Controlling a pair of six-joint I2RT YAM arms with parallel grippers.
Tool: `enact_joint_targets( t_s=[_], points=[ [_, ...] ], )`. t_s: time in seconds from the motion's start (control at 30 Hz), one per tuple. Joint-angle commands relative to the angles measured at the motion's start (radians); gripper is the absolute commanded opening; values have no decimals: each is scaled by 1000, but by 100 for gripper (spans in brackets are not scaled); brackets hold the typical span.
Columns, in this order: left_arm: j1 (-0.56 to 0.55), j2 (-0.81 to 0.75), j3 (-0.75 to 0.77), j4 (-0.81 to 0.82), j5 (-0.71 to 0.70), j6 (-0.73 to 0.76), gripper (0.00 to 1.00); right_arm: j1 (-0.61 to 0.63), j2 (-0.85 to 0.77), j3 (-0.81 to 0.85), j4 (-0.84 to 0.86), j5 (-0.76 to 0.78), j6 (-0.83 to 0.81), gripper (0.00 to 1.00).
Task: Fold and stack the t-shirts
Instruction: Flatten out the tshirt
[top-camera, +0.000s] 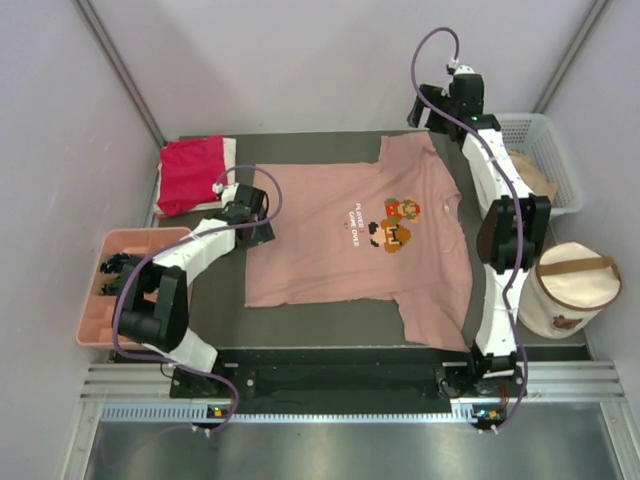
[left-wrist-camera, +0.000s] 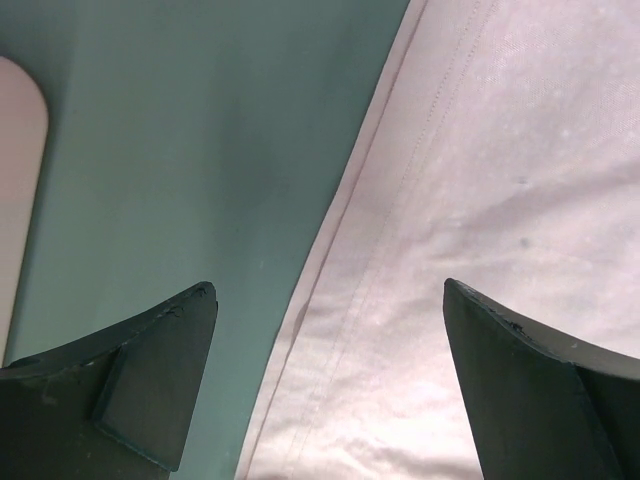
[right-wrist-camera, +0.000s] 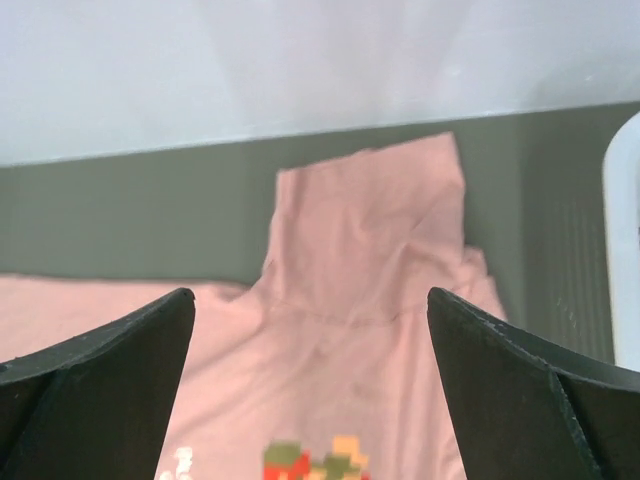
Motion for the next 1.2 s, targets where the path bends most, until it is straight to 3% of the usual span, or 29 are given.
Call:
enact_joint_targets(
  t_s=[0.0, 0.2, 0.4, 0.53, 0.67, 1.17],
  points=[
    [5, -79, -18, -17, 7, 7, 99, 68, -219, -148, -30, 19, -12, 99],
    [4, -189, -67, -54, 48, 9, 99, 162, -544, -496, -229, 347, 118, 99],
    [4, -349, -167, -92, 82, -10, 99, 194, -899, -904, -373, 413, 353, 99],
    [4, -444, -231, -106, 93, -17, 99, 223, -1170, -1102, -476, 415, 488, 98],
    [4, -476, -265, -123, 117, -28, 99, 286, -1342, -1259, -595, 444, 675, 96],
    [4, -501, -288, -121, 166, -43, 99, 484, -1554, -1558, -843, 440, 1047, 90]
  ],
)
